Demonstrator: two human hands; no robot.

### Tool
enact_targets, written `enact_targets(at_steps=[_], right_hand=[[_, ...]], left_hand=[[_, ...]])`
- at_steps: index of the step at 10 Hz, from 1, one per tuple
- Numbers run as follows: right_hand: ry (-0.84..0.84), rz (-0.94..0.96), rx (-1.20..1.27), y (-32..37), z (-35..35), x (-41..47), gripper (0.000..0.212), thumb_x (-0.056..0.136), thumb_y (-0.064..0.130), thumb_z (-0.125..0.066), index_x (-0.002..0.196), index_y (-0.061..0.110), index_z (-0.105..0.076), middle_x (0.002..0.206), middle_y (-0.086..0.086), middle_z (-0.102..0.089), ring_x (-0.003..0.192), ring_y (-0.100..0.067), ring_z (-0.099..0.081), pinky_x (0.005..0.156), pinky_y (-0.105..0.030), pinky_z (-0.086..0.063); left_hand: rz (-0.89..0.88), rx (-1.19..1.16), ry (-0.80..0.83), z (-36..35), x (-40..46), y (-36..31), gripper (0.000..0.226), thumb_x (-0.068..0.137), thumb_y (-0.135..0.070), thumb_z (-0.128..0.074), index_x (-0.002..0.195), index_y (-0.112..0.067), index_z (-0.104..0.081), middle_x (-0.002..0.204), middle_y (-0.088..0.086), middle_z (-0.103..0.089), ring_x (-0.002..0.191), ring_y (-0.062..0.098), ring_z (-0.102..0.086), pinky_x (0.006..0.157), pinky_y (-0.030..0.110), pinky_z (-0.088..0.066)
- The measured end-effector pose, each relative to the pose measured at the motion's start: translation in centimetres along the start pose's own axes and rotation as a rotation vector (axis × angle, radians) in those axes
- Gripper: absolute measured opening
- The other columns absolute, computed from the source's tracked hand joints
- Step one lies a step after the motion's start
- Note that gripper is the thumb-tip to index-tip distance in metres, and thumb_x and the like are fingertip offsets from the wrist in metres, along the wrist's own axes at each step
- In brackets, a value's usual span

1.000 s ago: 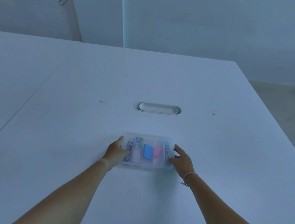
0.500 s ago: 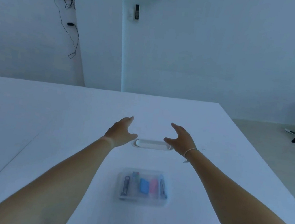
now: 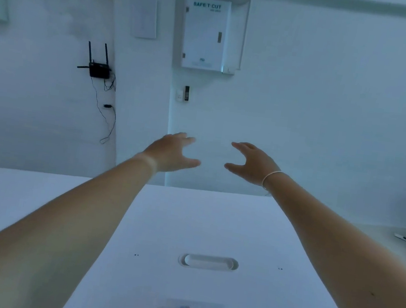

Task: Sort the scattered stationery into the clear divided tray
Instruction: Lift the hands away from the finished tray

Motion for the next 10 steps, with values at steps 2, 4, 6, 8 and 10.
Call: enact_targets(at_steps=[2, 4, 6, 8, 10], right_hand=[[-0.047, 0.039, -0.025, 1.6, 2.1, 0.5, 0.065, 0.083, 0.045, -0.056, 0.14, 0.026, -0.033, 0.15, 0.004, -0.036, 0.135, -0.019, -0.038, 0.111, -0.039, -0.035], [-0.066, 0.062, -0.044, 2.3, 2.6, 0.4, 0.063, 0.083, 0.045, -0.055, 0.14, 0.026, -0.033, 0.149, 0.004, -0.038, 0.134, -0.019, -0.039, 0.11, -0.038, -0.036], [-0.079, 0.06, -0.062, 2.5, 3.0, 0.3, 0.063, 0.084, 0.045, -0.055, 0.14, 0.026, -0.034, 0.149, 0.004, -0.038, 0.133, -0.02, -0.04, 0.11, -0.039, -0.036], [-0.111, 0.038, 0.061, 1.9, 3.4, 0.2, 0.061, 0.084, 0.045, -0.056, 0.139, 0.026, -0.036, 0.148, 0.004, -0.039, 0.134, -0.018, -0.039, 0.112, -0.038, -0.033], [-0.288, 0.115, 0.657, 3.9, 7.2, -4.0, 0.039, 0.086, 0.032, -0.061, 0.123, 0.023, -0.056, 0.13, 0.003, -0.058, 0.117, -0.015, -0.056, 0.1, -0.03, -0.043]], left_hand=[[-0.018, -0.003, -0.051, 2.7, 0.1, -0.7, 0.073, 0.084, -0.05, -0.058, 0.147, -0.026, -0.03, 0.159, -0.004, -0.02, 0.147, 0.016, -0.019, 0.118, 0.035, -0.02], [-0.02, -0.025, -0.069, 3.2, -0.2, -0.3, 0.07, 0.084, -0.049, -0.057, 0.146, -0.026, -0.032, 0.159, -0.004, -0.022, 0.147, 0.015, -0.02, 0.118, 0.035, -0.02], [-0.019, -0.037, -0.081, 3.3, -0.2, -0.2, 0.068, 0.085, -0.048, -0.057, 0.146, -0.027, -0.033, 0.159, -0.004, -0.023, 0.146, 0.015, -0.021, 0.117, 0.034, -0.02], [-0.024, -0.131, -0.116, 3.6, -0.6, -0.2, 0.062, 0.086, -0.046, -0.058, 0.141, -0.024, -0.042, 0.154, -0.004, -0.034, 0.143, 0.014, -0.029, 0.115, 0.031, -0.023], [-0.048, -0.671, -0.331, 4.7, -7.4, 1.0, 0.016, 0.081, -0.039, -0.063, 0.092, -0.03, -0.069, 0.094, -0.009, -0.071, 0.089, 0.005, -0.064, 0.083, 0.022, -0.046]])
Point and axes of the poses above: each hand's wrist, its own x-axis towards the middle knuckle, its own z-axis out of the back of the hand, y = z × x, the point moved 8 cm from there along x, towards the middle knuckle
